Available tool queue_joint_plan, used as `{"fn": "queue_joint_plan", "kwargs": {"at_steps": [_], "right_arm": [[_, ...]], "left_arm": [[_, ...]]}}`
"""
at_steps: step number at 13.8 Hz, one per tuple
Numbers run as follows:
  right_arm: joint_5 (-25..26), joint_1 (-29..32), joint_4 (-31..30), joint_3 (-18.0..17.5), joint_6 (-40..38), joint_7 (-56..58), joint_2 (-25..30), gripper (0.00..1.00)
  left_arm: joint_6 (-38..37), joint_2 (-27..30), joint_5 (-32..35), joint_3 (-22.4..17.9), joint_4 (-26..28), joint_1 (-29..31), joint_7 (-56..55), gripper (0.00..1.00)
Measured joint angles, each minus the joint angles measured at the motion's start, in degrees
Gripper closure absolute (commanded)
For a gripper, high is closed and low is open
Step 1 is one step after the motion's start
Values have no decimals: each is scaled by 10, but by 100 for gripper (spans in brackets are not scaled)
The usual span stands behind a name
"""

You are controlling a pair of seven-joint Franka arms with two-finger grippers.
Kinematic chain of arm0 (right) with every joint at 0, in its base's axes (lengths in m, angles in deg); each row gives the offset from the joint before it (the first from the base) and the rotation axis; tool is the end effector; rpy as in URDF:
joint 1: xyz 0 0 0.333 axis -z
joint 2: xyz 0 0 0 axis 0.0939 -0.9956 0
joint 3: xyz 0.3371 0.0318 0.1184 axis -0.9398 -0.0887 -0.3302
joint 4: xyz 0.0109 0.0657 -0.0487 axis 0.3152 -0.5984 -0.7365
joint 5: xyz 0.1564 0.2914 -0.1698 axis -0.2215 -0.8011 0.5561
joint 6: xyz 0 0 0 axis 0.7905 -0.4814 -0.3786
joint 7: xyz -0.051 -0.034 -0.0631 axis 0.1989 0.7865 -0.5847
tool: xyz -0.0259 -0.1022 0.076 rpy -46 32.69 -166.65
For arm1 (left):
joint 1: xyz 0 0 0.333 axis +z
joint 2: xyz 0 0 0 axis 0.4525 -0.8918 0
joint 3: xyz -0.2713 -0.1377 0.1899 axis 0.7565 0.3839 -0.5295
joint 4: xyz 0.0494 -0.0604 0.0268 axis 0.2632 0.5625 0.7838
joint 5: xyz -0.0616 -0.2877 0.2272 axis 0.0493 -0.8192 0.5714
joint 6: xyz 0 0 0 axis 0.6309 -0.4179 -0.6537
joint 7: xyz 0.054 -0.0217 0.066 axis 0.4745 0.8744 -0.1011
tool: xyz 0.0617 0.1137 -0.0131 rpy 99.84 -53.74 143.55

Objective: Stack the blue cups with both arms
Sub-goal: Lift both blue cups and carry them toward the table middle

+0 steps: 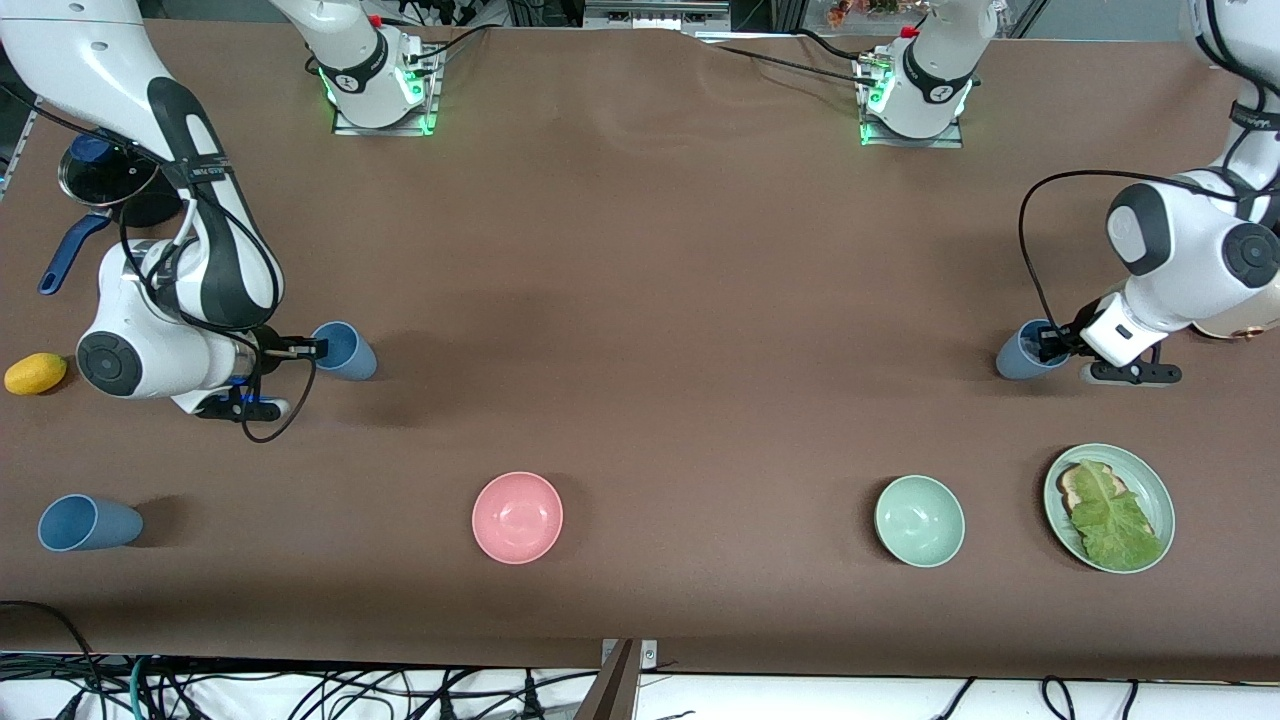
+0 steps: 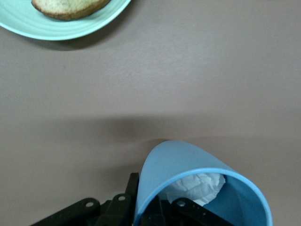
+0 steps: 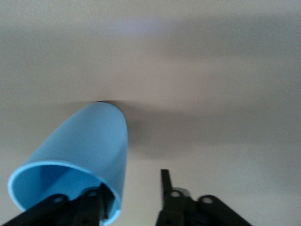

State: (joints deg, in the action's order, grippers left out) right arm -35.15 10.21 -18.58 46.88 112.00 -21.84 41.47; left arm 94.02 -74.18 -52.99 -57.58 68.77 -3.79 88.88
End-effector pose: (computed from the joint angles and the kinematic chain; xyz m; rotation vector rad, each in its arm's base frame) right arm 0.6021 -0.0080 0.2694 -3.0483 0.0496 0.6071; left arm 0.5405 0.1295 0.2988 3.0953 0.0121 -0.0913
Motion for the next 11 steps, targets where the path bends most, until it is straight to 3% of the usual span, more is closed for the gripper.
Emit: {"fn": "queue_joint_plan", "kwargs": {"at_steps": [4, 8, 11], "right_arm": [[-1, -6, 21, -7, -18, 5, 0, 100], [-1, -80, 91, -12, -56, -102, 1, 100], [-15, -131, 112, -13, -62, -164, 0, 100]], "left_arm": [[-169, 24, -1, 90, -100, -2, -147, 100], [-182, 14, -1, 225, -116, -22, -362, 100], [-177, -9, -1, 245, -129, -108, -507, 100]]}}
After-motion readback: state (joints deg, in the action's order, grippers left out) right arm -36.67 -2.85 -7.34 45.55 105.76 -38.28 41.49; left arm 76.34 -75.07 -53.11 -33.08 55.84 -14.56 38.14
